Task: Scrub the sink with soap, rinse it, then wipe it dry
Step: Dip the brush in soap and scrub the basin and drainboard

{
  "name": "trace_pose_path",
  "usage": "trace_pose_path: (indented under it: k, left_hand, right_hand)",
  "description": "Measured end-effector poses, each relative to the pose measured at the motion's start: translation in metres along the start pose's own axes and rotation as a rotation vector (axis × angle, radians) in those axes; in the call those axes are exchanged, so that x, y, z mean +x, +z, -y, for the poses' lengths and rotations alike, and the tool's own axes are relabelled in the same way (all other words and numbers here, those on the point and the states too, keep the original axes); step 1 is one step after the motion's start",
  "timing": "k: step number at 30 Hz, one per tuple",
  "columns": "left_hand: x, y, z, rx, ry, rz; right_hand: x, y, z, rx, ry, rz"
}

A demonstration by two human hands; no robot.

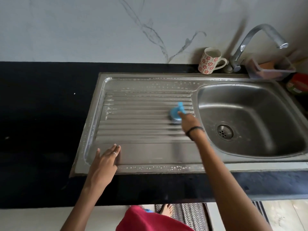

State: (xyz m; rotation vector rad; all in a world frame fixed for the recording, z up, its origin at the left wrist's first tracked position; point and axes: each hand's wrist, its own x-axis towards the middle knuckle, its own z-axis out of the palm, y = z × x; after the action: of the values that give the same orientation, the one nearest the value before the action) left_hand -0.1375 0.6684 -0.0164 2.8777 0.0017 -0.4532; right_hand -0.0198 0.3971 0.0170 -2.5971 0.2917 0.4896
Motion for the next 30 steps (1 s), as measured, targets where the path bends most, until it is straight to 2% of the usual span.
trace_pose_path:
  k: [2, 4, 11, 14, 16, 19, 20, 23, 30]
  left_hand:
    - [-0.001, 0.001, 0.004, -0.026, -0.002, -0.015]
    - [0.000, 0.001, 0.008, -0.034, -0.001, -0.025]
    - [-0.008, -0.002, 0.028, 0.027, 0.020, 0.018]
    - [-0.005, -0.006, 0.038, 0.037, 0.078, 0.004]
    - [-0.003, -0.010, 0.044, -0.001, 0.111, 0.004]
    - [0.001, -0.014, 0.053, -0.016, 0.151, 0.010]
    - [0.003, -0.014, 0.056, -0.020, 0.166, 0.008]
    - [0.004, -0.014, 0.064, 0.001, 0.215, 0.029]
    - [0.007, -0.017, 0.073, -0.012, 0.277, 0.041]
  right_hand:
    - [-0.005, -0.011, -0.014, -0.042, 0.090, -0.067]
    - [-0.009, -0.001, -0.003, -0.047, 0.100, -0.075]
    - [-0.020, 0.077, 0.122, 0.135, -0.107, 0.115]
    - [-0.012, 0.076, 0.145, 0.188, -0.181, 0.246]
    - [-0.004, 0.062, 0.136, 0.435, -0.088, 0.349]
    - [-0.004, 0.032, 0.108, 0.628, 0.165, 0.246]
    - [-0.011, 0.029, 0.101, 0.568, 0.167, 0.173]
    - [-0.027, 0.047, 0.094, 0.082, 0.085, 0.019]
    - [-0.025, 0.110, 0.206, 0.047, -0.259, 0.175]
